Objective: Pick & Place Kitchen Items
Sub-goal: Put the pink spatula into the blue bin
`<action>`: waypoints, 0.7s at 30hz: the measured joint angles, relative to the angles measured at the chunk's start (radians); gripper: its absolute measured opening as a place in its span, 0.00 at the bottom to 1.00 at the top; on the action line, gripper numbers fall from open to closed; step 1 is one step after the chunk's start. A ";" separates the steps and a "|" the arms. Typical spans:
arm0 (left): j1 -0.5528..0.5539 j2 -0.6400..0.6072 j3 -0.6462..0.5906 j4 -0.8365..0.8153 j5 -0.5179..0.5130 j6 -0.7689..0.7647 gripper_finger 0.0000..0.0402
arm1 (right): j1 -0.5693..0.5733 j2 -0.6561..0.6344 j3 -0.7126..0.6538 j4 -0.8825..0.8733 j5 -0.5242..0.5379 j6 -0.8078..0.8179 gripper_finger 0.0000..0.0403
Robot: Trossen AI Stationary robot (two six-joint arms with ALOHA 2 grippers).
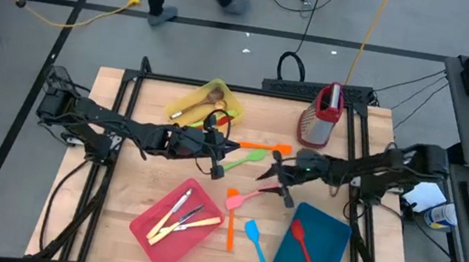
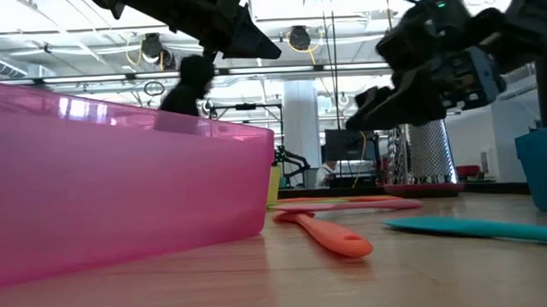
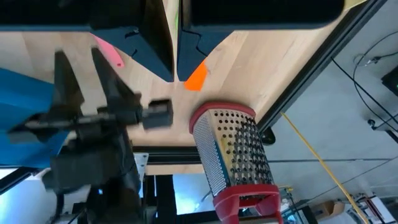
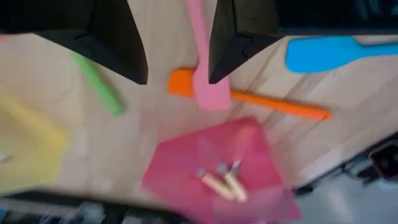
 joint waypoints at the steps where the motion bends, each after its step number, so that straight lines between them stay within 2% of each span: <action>1: 0.000 0.000 0.000 0.000 0.000 0.000 0.06 | 0.003 0.027 0.028 -0.034 -0.008 -0.001 0.41; 5: 0.000 0.000 0.000 -0.004 0.000 -0.003 0.06 | 0.016 0.122 0.114 -0.143 -0.070 -0.029 0.40; 10: -0.001 0.000 0.000 -0.007 0.000 -0.004 0.06 | 0.021 0.199 0.155 -0.210 -0.073 -0.059 0.40; 16: -0.003 0.000 0.000 -0.024 0.000 -0.007 0.06 | 0.021 0.287 0.161 -0.191 -0.069 -0.071 0.40; 21: -0.003 0.000 0.000 -0.034 0.000 -0.023 0.06 | 0.023 0.361 0.163 -0.149 -0.012 -0.160 0.39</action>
